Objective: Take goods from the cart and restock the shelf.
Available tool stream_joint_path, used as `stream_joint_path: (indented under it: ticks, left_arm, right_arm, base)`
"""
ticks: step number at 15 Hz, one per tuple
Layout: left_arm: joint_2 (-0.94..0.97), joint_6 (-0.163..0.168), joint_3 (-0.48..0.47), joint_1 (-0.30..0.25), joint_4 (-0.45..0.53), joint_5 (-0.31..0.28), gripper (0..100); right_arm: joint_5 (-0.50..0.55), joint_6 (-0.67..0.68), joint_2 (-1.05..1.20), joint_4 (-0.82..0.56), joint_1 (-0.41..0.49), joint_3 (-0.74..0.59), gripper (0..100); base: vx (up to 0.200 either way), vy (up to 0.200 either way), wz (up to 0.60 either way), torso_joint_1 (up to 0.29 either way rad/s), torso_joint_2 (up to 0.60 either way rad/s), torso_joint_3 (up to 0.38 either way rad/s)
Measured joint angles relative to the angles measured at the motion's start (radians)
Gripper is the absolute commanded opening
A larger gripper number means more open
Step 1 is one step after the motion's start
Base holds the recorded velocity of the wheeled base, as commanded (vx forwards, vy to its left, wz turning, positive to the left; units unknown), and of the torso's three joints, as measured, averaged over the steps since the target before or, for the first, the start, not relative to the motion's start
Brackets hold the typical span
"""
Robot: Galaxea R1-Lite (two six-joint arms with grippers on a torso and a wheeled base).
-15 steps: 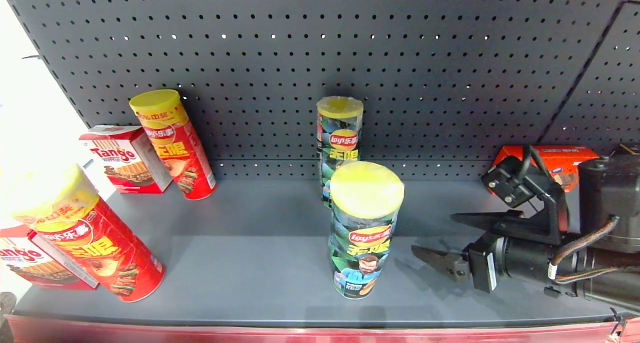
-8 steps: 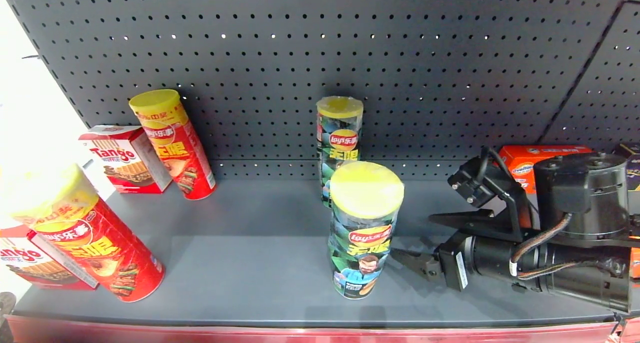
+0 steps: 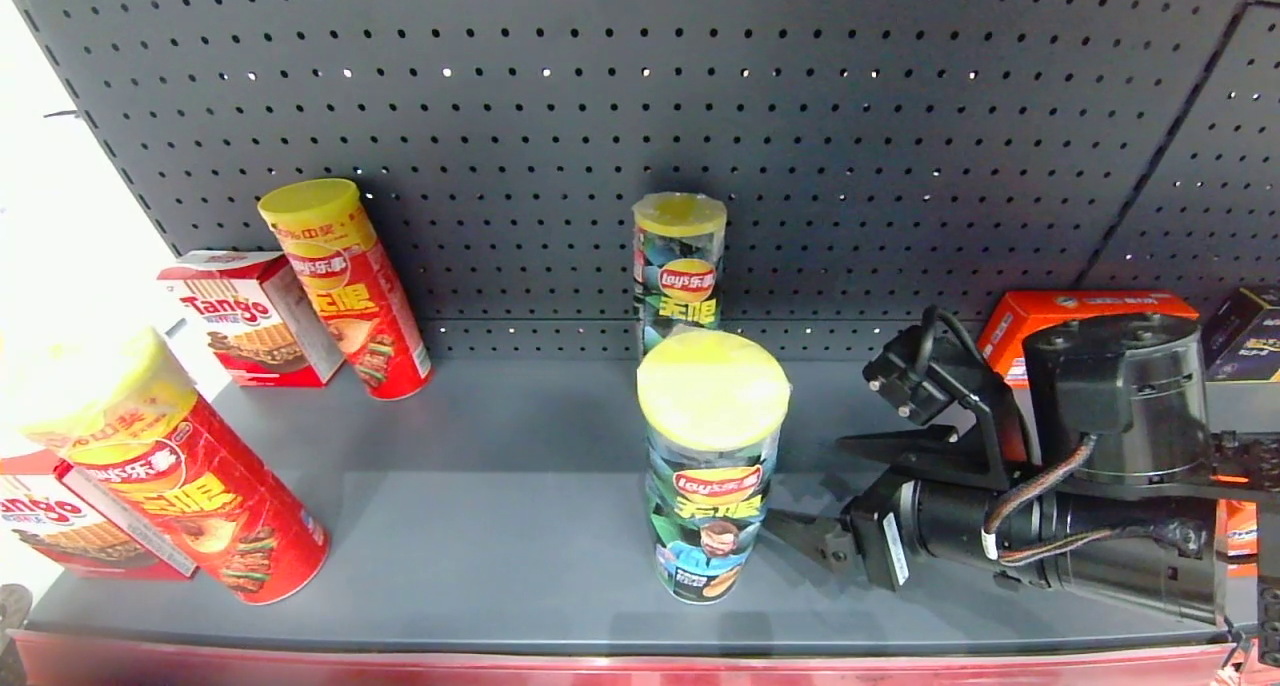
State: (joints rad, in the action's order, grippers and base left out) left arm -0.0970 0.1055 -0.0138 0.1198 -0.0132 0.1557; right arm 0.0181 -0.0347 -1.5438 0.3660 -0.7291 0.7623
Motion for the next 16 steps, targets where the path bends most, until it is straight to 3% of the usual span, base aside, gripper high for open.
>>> stream_joint_path:
  ticks: [13,16]
  left_arm:
    - [-0.001,0.0,-0.001,0.0,0.002,-0.003,100]
    - [-0.001,-0.02,-0.001,0.0,0.002,-0.001,100]
  right_arm:
    - [0.013,-0.002,0.005,0.0,-0.031,-0.014,100]
    - [0.013,-0.002,-0.008,0.001,-0.034,-0.007,100]
  base:
    - [0.0,0.0,0.0,0.0,0.0,0.0]
    - [0.0,0.0,0.0,0.0,0.0,0.0]
